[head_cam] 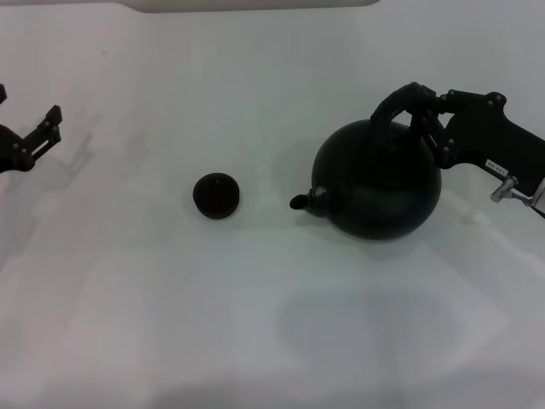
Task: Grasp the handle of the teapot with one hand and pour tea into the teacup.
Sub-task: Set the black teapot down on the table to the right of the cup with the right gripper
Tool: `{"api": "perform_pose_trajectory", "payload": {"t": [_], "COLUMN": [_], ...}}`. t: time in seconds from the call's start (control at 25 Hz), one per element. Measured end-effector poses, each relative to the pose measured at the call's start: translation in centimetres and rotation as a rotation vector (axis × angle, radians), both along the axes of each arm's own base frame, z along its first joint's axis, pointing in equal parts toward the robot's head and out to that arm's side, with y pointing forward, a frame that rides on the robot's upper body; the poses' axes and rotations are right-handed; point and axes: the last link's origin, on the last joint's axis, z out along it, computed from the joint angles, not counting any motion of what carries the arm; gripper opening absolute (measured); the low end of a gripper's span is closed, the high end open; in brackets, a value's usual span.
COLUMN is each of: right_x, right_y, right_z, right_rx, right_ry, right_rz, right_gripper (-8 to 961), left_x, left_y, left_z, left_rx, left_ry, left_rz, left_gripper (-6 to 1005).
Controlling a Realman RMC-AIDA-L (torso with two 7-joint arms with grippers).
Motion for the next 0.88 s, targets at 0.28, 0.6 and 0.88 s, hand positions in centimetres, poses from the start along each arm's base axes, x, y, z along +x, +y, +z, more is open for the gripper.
{"api": "perform_pose_trajectory", "payload": {"t": [0.28,0.6,0.88], "right_x": [0.01,0.06,0.04], "right_y": [-0.14,-0.2,-0.26], "right_z": [-0.09,-0.26,-0.22], "right_rx": [0.006,0.0,0.002], "right_ry": [-0.021,-0.03,-0.026], "right_rz": [0.018,0.019,0.021], "right_gripper": [112,120,126], "left_x": [-0.02,0.1,0.12], "left_y": [-0.06,0.06,0.09], "left_z": [-0.04,-0.07,-0.05], "left_rx": [0.0,0.0,0.0], "left_ry": [-0.001,-0.001,-0.001], "left_rz": [0.001,-0.002,-0.003], "left_gripper": [835,835,835]}}
